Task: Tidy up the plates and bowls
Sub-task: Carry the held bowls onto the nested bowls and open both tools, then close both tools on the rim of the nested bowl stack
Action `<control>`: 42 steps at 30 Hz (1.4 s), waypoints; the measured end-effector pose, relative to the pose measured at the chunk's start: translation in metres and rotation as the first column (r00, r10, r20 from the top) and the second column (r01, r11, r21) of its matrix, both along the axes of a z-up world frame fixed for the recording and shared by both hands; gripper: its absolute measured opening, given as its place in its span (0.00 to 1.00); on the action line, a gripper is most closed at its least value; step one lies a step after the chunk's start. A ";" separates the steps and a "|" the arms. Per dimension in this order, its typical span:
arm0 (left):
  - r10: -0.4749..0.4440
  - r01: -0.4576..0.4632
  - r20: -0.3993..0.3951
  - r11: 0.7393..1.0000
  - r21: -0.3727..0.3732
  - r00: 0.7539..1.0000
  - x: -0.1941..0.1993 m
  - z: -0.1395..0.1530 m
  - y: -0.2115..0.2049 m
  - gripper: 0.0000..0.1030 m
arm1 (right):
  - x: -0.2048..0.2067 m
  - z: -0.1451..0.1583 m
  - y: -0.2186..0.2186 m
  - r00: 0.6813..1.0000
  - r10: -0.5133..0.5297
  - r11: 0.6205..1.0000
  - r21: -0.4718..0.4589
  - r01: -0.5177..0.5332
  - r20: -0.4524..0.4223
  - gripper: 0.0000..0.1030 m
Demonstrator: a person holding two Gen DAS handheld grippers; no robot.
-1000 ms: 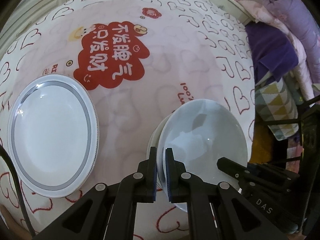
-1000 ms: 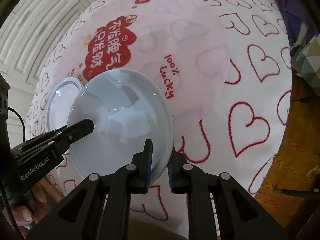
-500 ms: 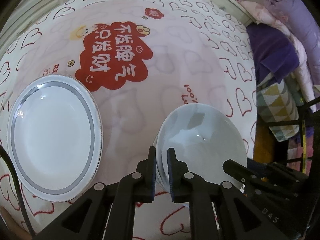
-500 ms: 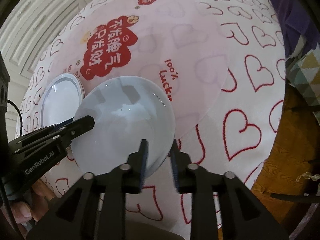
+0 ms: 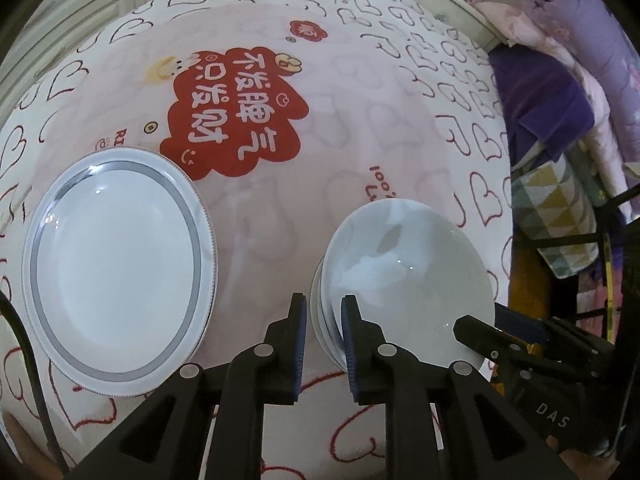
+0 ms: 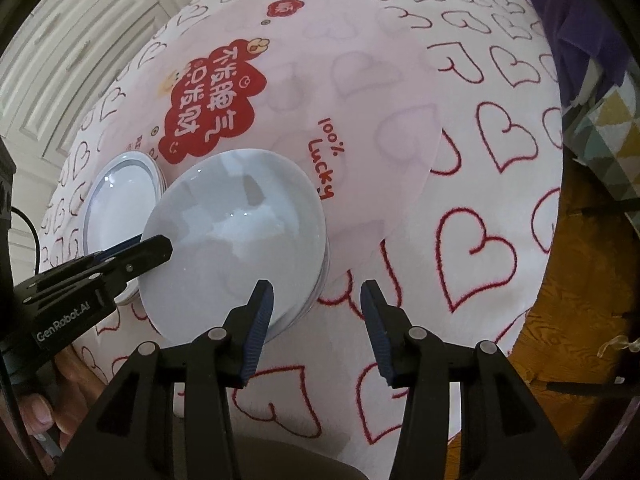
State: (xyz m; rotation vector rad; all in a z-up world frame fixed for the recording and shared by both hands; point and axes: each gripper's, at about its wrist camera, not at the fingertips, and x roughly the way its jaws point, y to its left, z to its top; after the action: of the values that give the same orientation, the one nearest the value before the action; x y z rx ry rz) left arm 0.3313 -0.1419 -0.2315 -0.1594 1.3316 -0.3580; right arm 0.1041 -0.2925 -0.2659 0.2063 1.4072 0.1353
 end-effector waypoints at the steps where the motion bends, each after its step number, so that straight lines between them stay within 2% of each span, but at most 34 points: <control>1: 0.001 -0.001 0.003 1.000 0.001 1.000 -0.001 0.001 0.000 0.14 | 0.000 0.001 -0.001 1.000 -0.002 1.000 0.007 0.002 0.004 0.45; 6: -0.007 0.007 0.007 1.000 -0.008 1.000 -0.007 0.008 0.001 0.15 | -0.002 0.003 -0.004 1.000 -0.017 0.999 0.029 0.017 0.012 0.45; 8: -0.010 0.010 0.004 1.000 -0.018 1.000 -0.008 0.010 0.002 0.22 | -0.002 0.004 -0.007 0.999 -0.032 0.998 0.054 0.032 0.013 0.45; 10: -0.006 0.006 0.006 1.000 -0.024 1.000 -0.010 0.013 0.004 0.38 | -0.001 0.004 -0.011 0.999 -0.053 0.994 0.091 0.052 0.011 0.45; 13: 0.015 -0.014 0.011 0.999 -0.036 1.000 -0.012 0.017 0.011 0.56 | 0.001 0.004 -0.015 0.997 -0.076 0.990 0.119 0.074 0.008 0.47; 18: 0.054 -0.055 -0.024 0.997 -0.063 0.998 -0.016 0.020 0.026 0.72 | 0.000 0.005 -0.019 0.995 -0.099 0.984 0.147 0.097 0.006 0.51; 21: 0.069 -0.076 -0.074 0.993 -0.089 0.995 -0.018 0.016 0.034 0.72 | 0.000 0.004 -0.022 0.994 -0.107 0.982 0.158 0.105 0.005 0.54; 28: 0.097 -0.112 -0.131 0.988 -0.108 0.987 -0.019 0.001 0.041 0.74 | 0.002 0.001 -0.026 0.993 -0.121 0.977 0.175 0.119 -0.002 0.63; 32: 0.143 -0.162 -0.146 0.978 -0.128 0.979 -0.018 -0.008 0.041 0.76 | 0.005 -0.002 -0.026 0.993 -0.122 0.976 0.182 0.121 -0.007 0.70; 42: 0.181 -0.206 -0.161 0.966 -0.158 0.970 -0.002 -0.024 0.029 0.86 | 0.019 -0.017 -0.028 0.991 -0.133 0.974 0.179 0.136 -0.031 0.75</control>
State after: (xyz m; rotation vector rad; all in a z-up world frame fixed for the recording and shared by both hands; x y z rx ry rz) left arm 0.3291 -0.1130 -0.2554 -0.4670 1.4146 -0.3002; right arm 0.1233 -0.3203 -0.2829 0.4536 1.3954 0.1498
